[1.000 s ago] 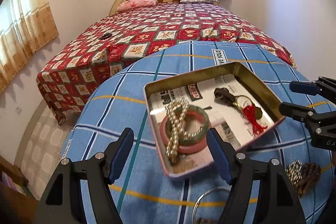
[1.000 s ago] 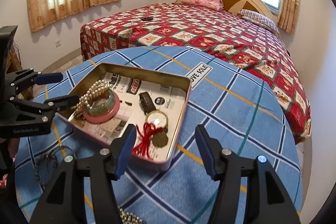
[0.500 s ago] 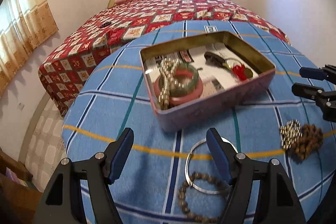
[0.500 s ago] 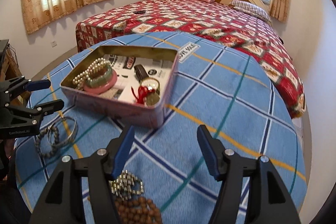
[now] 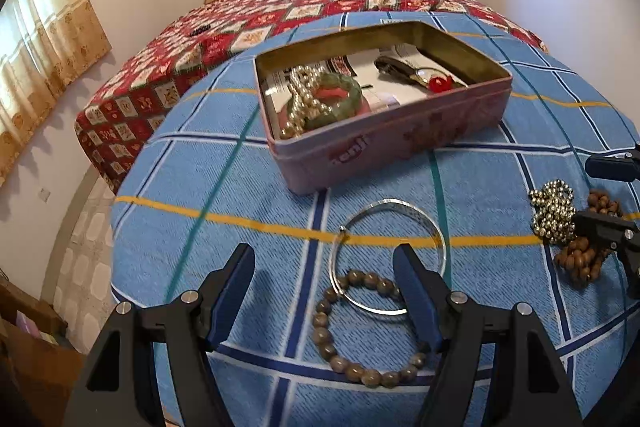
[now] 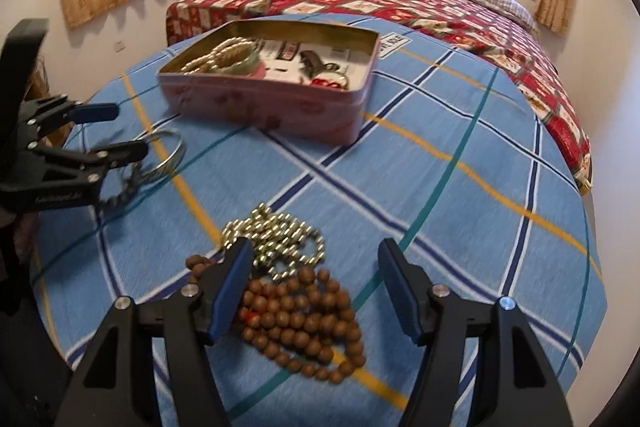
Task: Organize jewelry
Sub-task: 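Withdraw both tools from the tin toward the silver bangle and bead strands, then grasp the silver bangle with the left tool while the right tool grasps the gold bead strand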
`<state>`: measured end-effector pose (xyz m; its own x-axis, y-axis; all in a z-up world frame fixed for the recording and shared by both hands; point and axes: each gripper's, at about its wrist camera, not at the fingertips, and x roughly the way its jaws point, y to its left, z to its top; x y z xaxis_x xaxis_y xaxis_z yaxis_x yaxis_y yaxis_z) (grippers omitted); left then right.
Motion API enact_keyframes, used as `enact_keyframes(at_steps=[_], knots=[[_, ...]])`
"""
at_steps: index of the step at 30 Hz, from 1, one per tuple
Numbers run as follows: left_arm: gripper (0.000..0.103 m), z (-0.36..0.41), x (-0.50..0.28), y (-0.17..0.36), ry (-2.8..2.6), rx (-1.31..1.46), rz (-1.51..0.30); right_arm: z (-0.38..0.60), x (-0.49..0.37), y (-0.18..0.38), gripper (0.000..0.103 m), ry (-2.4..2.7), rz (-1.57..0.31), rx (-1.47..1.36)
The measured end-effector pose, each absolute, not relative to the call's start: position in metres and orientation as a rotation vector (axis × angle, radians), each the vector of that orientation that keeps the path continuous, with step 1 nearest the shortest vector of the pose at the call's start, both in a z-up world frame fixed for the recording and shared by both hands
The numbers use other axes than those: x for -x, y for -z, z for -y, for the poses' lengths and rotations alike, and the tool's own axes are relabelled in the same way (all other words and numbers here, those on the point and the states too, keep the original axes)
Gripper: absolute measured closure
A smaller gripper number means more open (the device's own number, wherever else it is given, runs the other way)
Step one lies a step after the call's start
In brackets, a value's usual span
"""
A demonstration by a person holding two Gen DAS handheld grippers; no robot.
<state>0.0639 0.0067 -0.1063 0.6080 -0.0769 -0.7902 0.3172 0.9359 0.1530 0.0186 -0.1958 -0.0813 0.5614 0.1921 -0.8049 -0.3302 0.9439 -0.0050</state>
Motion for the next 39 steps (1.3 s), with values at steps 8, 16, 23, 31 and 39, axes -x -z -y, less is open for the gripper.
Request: enact_keyframes(at_steps=[8,16,23,31,39], knots=[[0.031,-0.008,-0.064,0.109,0.233,-0.262,-0.903,0.185,-0.029,0.086,0.036,-0.302,-0.937,0.188],[0.031,-0.012,-0.073,0.107,0.245,-0.229,-0.901,0.179,-0.046,0.089,0.038,-0.251,-0.936,0.187],[0.059,-0.007,-0.08,0.107,0.289,-0.226,-0.923,0.172,-0.044,0.088,0.065,-0.308,-0.932,0.163],[0.098,0.0,-0.076,0.106,0.315,-0.24,-0.911,0.168,-0.043,0.089,0.088,-0.343,-0.92,0.134],[0.098,-0.005,-0.065,0.075,0.327,-0.203,-0.825,0.173,-0.036,0.075,0.091,-0.335,-0.85,0.1]])
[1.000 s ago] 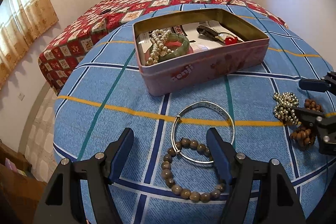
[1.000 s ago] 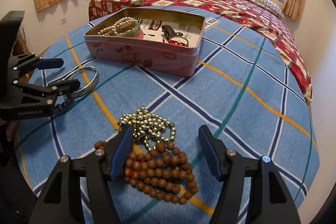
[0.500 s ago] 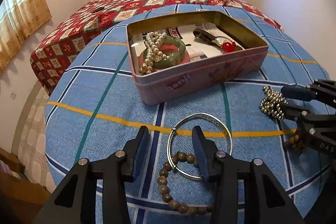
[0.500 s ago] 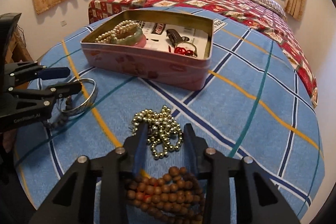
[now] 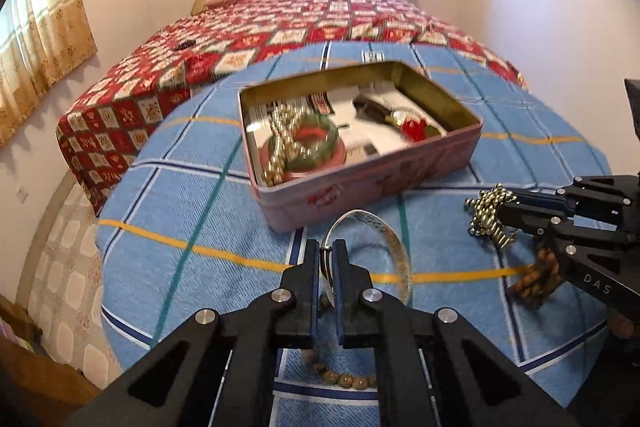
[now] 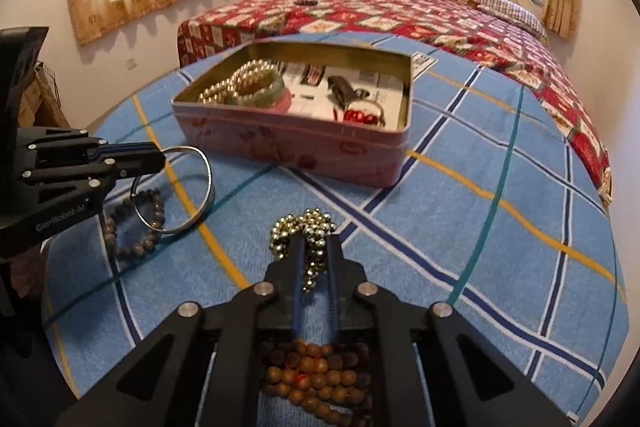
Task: Organize jewelry
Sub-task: 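Grasp the silver bangle with the left tool while the right tool grasps the gold bead strand, then carry the silver bangle and gold bead strand into the pink tin with both tools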
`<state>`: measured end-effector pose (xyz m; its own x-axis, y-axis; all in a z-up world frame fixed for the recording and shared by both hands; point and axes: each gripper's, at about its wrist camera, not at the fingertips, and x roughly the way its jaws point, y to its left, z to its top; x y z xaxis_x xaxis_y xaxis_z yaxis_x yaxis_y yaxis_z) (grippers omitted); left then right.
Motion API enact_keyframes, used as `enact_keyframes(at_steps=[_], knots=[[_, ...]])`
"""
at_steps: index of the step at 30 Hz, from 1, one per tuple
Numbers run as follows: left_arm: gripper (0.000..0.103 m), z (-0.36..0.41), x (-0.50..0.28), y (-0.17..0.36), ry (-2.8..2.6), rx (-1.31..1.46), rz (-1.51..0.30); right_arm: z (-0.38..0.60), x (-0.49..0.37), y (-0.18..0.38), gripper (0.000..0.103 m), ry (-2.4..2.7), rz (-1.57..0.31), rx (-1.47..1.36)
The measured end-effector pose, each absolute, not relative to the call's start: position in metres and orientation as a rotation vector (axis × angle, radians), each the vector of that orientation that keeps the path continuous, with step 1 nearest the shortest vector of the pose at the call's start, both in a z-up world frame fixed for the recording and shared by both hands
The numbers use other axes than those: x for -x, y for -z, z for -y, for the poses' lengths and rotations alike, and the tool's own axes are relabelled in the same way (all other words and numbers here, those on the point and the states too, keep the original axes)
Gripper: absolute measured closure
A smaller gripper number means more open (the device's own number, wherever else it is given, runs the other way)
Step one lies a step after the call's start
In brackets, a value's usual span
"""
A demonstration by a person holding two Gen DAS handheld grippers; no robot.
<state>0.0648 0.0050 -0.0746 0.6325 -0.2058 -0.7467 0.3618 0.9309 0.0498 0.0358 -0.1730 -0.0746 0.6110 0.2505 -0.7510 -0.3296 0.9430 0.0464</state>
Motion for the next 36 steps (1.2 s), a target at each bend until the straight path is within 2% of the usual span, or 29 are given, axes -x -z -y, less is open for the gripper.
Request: enact_keyframes(at_steps=[11,36], knots=[[0.098,-0.003,-0.055,0.045,0.341,-0.19,-0.753,0.177,-0.028,0.048,0.091,-0.327,-0.768,0.076],[0.098,-0.002,-0.062,0.029,0.34,-0.186,-0.718,0.185,-0.035,0.028,0.091,-0.319,-0.717,0.088]])
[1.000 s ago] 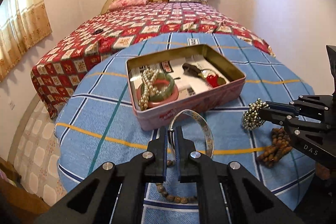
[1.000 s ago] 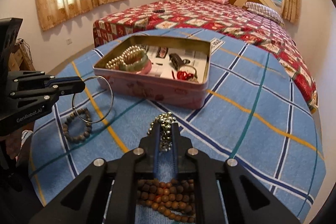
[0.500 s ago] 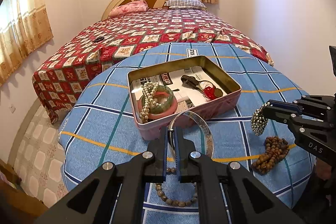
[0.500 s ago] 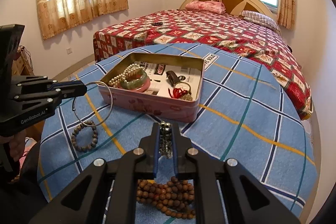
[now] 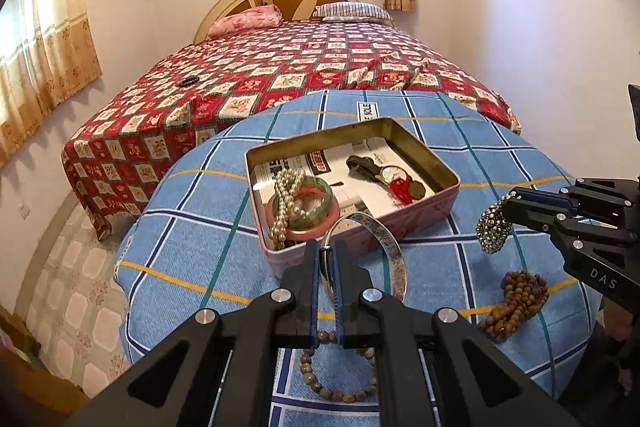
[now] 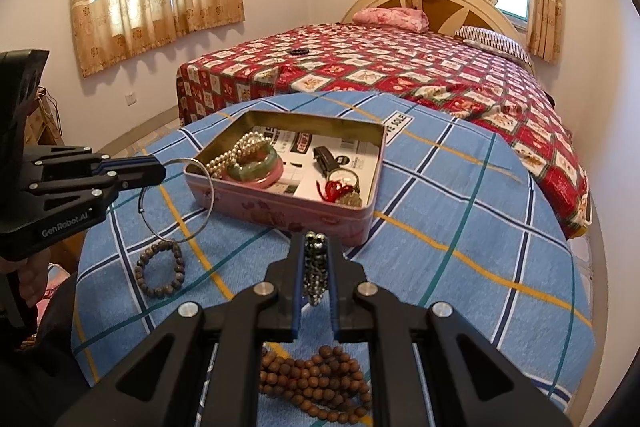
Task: Organize jewelry
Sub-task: 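Carry the silver bangle and gold bead strand into the pink tin with both tools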
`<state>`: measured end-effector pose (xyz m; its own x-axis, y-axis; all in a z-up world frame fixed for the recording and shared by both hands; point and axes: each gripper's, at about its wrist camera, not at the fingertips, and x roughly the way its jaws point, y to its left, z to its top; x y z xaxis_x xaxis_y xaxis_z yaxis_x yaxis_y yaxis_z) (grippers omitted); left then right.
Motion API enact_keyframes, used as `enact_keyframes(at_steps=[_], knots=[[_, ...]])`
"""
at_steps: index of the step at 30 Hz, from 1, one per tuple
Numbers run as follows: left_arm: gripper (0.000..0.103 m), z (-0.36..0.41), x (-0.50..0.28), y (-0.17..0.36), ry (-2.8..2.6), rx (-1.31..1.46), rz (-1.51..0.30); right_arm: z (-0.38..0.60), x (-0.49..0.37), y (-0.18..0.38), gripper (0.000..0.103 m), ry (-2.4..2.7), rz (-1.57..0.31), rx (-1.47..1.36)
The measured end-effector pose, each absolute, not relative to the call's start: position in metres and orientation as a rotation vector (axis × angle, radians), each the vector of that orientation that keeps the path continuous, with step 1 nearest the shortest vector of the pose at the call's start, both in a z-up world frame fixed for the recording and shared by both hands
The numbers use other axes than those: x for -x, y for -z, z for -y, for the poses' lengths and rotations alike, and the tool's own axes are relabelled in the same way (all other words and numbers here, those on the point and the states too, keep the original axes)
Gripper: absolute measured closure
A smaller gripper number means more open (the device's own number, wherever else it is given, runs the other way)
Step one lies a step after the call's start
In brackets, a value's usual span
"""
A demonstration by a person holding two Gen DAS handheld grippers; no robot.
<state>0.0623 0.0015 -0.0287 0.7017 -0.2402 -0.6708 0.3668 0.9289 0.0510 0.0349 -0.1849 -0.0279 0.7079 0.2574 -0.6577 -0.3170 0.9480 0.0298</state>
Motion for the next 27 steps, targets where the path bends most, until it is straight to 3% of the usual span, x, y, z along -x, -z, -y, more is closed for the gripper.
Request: enact_keyframes(at_steps=[27], knots=[[0.098,0.006,-0.106,-0.008,0.314,-0.235,-0.637,0.176,-0.072,-0.009,0.091,-0.33,-0.65,0.169]])
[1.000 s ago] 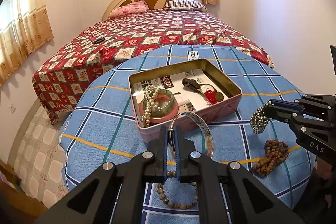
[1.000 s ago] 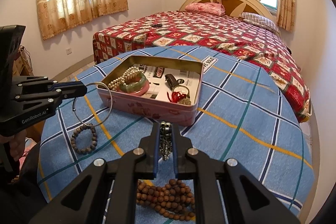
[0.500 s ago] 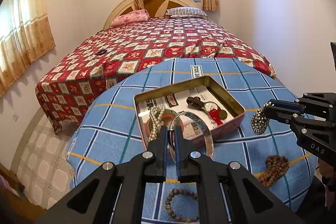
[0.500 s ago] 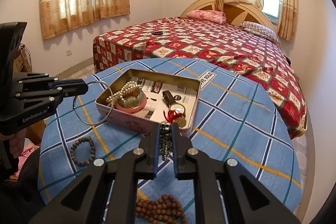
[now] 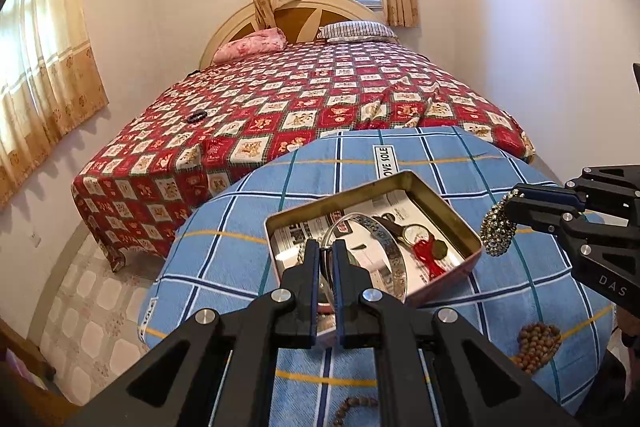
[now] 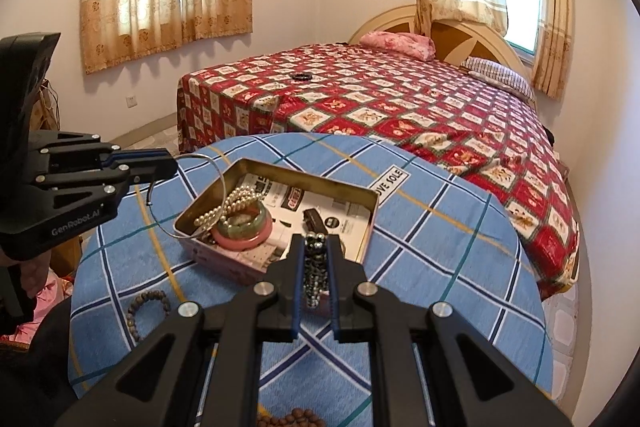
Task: Organize jewelry
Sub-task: 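Carry the silver bangle and gold bead strand into the pink tin with both tools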
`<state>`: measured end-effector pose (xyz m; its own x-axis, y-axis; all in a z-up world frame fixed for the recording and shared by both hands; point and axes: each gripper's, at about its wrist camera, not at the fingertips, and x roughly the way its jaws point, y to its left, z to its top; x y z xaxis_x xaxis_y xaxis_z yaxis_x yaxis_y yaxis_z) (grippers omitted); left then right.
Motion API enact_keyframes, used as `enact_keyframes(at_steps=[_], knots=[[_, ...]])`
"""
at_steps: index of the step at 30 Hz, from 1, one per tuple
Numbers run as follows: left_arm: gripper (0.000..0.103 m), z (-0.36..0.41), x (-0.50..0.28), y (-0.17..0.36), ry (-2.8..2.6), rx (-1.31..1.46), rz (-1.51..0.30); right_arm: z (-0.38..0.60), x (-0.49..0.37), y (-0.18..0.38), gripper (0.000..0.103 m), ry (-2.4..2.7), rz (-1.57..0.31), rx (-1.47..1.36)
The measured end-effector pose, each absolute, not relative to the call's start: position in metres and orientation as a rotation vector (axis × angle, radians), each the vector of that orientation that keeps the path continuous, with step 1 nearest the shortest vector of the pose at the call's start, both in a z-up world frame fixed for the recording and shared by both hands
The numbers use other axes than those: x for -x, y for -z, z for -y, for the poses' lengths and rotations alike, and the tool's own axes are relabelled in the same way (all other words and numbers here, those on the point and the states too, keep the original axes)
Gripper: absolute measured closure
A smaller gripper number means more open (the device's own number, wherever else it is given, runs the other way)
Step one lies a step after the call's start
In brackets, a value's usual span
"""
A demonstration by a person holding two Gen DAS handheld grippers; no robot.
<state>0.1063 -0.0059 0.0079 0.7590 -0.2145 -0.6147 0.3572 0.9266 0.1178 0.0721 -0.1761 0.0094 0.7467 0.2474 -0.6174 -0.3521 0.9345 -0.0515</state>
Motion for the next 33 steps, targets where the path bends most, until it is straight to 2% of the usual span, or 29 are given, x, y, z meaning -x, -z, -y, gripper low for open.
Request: enact_keyframes(at_steps=[20,33], knots=[[0.098,0.006,-0.155,0.0,0.268,-0.248,-0.65,0.171,-0.11,-0.01,0.091,-0.311,-0.657,0.202],[0.098,0.009,-0.175,0.024,0.242,-0.249,-0.704,0.164,-0.135,0.013,0.091,-0.307,-0.699,0.182]])
